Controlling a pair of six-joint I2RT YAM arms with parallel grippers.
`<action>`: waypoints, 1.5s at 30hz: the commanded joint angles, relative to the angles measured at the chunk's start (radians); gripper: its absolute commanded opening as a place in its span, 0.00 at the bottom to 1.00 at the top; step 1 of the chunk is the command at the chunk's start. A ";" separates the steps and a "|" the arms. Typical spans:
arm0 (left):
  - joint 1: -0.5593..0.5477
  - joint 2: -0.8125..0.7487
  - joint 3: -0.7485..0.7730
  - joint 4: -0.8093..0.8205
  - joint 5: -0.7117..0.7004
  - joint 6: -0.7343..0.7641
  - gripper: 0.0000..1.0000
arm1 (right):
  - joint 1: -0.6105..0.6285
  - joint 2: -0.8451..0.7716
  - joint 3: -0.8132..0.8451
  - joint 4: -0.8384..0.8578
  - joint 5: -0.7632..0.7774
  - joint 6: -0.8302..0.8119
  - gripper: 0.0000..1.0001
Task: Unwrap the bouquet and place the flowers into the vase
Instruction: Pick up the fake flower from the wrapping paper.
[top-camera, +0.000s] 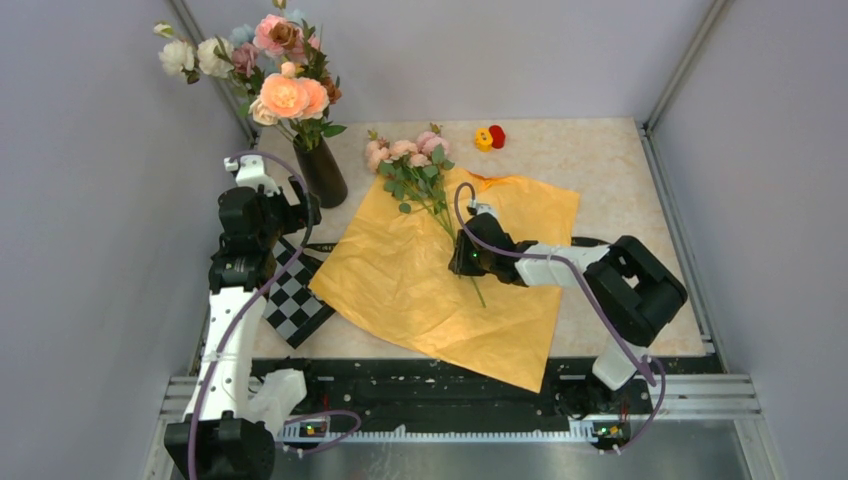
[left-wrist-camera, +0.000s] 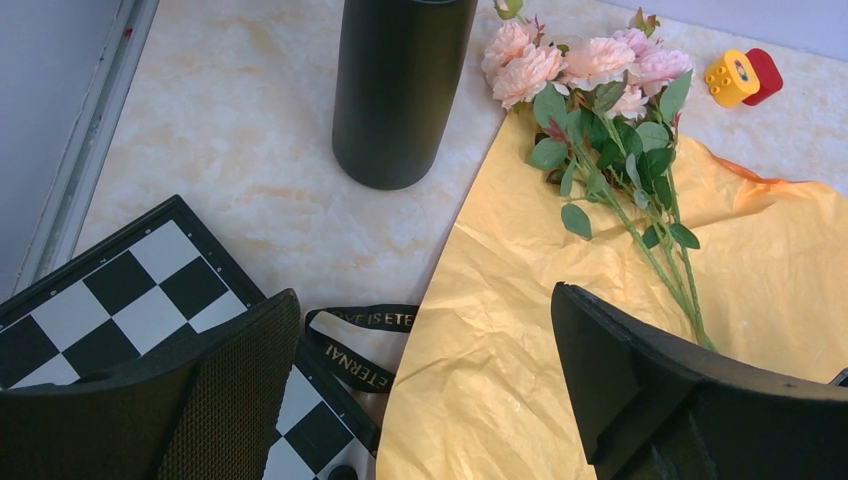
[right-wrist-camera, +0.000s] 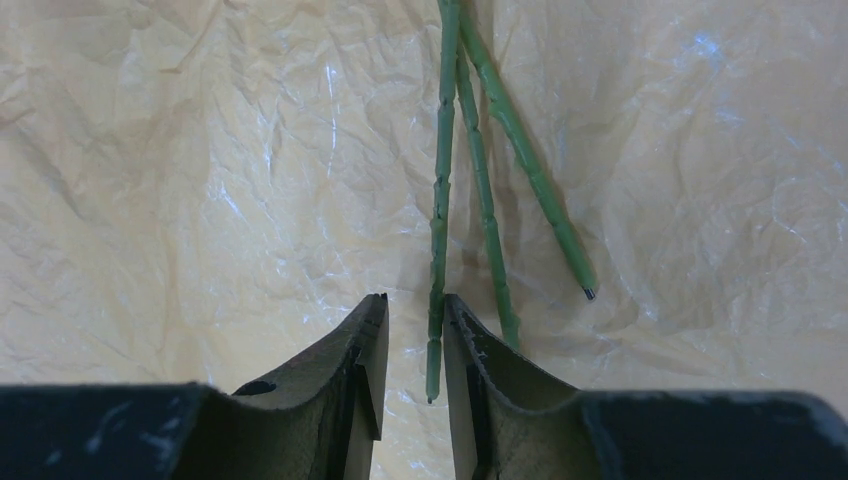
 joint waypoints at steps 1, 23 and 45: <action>-0.002 -0.013 0.010 0.018 -0.018 0.013 0.99 | -0.013 0.018 0.022 0.062 -0.028 0.032 0.28; -0.002 -0.016 0.010 0.015 -0.018 0.013 0.99 | -0.089 0.095 -0.098 0.304 -0.197 0.151 0.23; -0.002 -0.012 0.007 0.017 -0.022 0.013 0.99 | -0.101 -0.128 -0.215 0.533 -0.183 0.147 0.00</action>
